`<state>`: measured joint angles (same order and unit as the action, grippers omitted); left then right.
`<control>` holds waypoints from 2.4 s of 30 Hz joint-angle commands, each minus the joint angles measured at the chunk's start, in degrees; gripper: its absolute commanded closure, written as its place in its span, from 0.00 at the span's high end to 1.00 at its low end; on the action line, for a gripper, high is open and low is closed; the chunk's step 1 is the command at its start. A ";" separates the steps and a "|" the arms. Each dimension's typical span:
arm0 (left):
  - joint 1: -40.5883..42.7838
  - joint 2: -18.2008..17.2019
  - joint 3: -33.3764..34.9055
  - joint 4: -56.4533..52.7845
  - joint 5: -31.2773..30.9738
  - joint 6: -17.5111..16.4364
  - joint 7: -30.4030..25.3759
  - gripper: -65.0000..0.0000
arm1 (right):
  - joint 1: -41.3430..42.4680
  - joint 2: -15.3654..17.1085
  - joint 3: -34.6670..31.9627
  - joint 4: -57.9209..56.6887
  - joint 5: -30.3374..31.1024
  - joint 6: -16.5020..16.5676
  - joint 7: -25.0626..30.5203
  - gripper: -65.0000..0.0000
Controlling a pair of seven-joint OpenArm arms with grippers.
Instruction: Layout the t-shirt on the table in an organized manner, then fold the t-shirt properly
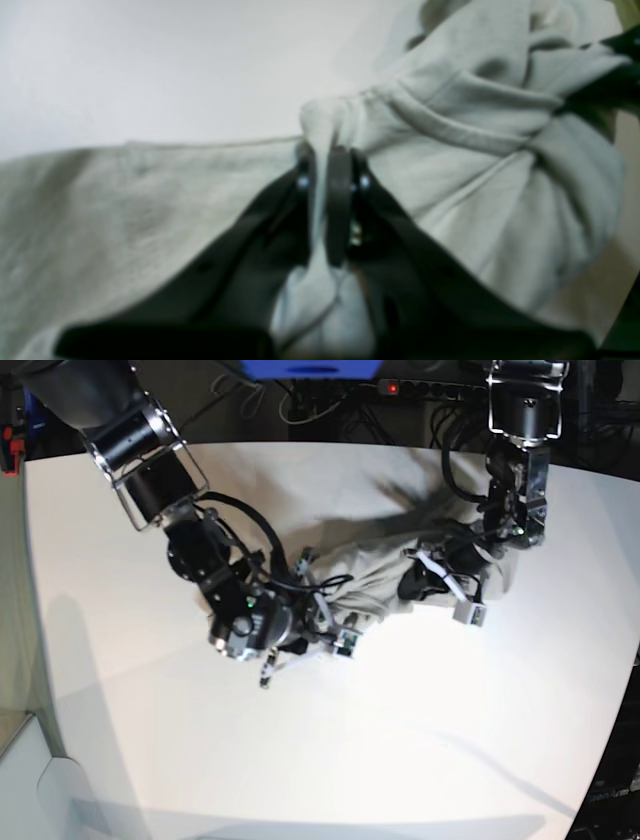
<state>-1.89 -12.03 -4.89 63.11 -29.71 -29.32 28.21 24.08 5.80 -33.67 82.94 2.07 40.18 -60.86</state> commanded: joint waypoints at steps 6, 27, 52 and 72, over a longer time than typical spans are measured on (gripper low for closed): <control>1.76 -1.90 1.85 -4.17 9.98 5.72 8.76 0.00 | 2.08 0.31 9.63 2.03 -2.55 -0.18 -0.90 0.00; 2.90 -2.61 1.85 -4.25 9.89 5.72 8.67 0.00 | 2.17 5.49 34.51 7.83 -2.37 -0.18 -7.14 0.00; 2.99 -2.25 1.68 26.34 9.36 5.80 26.26 0.01 | -0.82 2.68 22.73 12.40 -2.37 -0.18 -8.28 0.14; 9.32 -2.43 1.41 49.55 9.80 6.16 25.55 0.00 | -2.58 0.57 10.33 12.40 -2.29 -0.18 -7.84 0.14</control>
<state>8.01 -14.00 -3.16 111.63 -19.49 -23.33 55.07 19.97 6.76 -23.44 94.39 -0.23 40.25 -69.43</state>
